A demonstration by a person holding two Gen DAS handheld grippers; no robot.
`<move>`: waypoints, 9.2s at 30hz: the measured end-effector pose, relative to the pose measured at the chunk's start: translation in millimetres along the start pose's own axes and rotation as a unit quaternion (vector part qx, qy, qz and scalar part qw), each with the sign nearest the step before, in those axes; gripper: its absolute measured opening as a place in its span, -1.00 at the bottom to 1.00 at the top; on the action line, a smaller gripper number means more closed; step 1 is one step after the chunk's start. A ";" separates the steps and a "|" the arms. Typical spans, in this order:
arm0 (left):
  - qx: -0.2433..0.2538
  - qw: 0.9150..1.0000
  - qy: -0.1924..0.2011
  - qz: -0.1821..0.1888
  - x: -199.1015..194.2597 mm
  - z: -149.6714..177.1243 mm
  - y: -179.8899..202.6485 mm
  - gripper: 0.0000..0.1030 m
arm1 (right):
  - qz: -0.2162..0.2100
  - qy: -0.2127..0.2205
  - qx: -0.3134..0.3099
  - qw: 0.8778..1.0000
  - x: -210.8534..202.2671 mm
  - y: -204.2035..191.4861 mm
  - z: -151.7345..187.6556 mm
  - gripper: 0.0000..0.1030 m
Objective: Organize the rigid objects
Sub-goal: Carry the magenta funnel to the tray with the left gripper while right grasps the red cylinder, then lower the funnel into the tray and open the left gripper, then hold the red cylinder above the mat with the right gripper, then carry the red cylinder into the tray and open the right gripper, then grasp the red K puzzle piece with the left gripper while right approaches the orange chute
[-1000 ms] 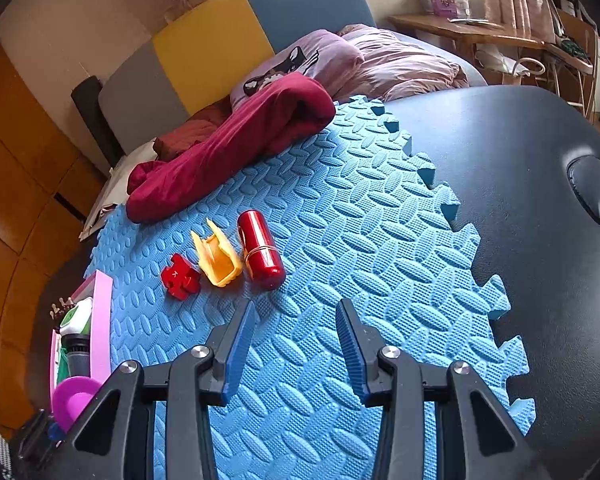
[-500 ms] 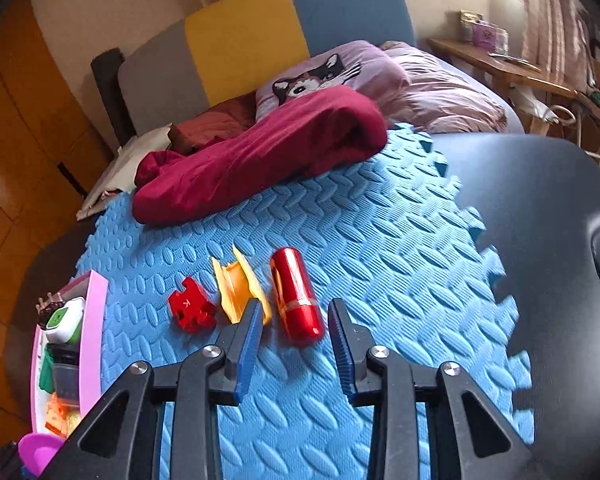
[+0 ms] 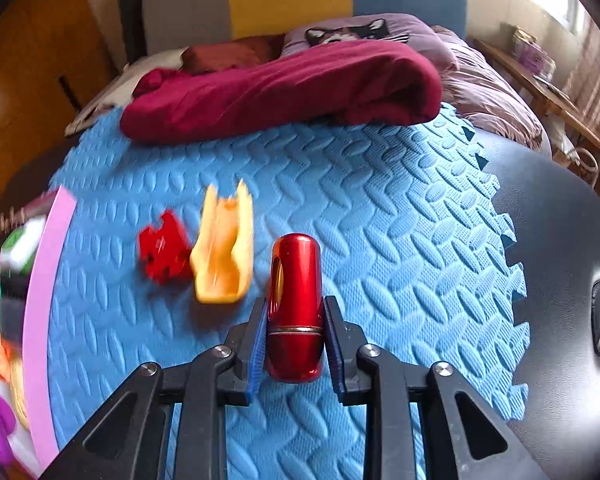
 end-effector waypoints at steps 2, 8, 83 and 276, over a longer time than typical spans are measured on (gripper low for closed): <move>0.001 1.000 0.004 0.000 -3.6 0.6 1.3 -0.16 | 0.000 0.002 0.002 1.000 -4.3 0.6 11.3 -0.49; 0.008 1.000 0.014 -0.008 -16.5 3.5 5.7 -0.16 | 0.009 0.043 -0.013 0.999 -11.5 -1.3 26.1 -0.49; -0.111 0.977 -0.013 -0.182 -32.3 35.5 -166.3 0.19 | 0.027 0.092 -0.019 0.995 -11.6 -0.7 25.0 -0.19; -0.043 0.955 0.057 -0.287 -109.6 34.0 -111.4 0.48 | -0.172 0.128 -0.101 0.971 -106.0 -185.9 40.9 -0.27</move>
Point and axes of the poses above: each gripper's, at about its wrist camera, not at the fingertips, and x roughly the way its jaws point, y to its right, z to its underside, the point moved 3 cm from there along x, roughly the way its jaws point
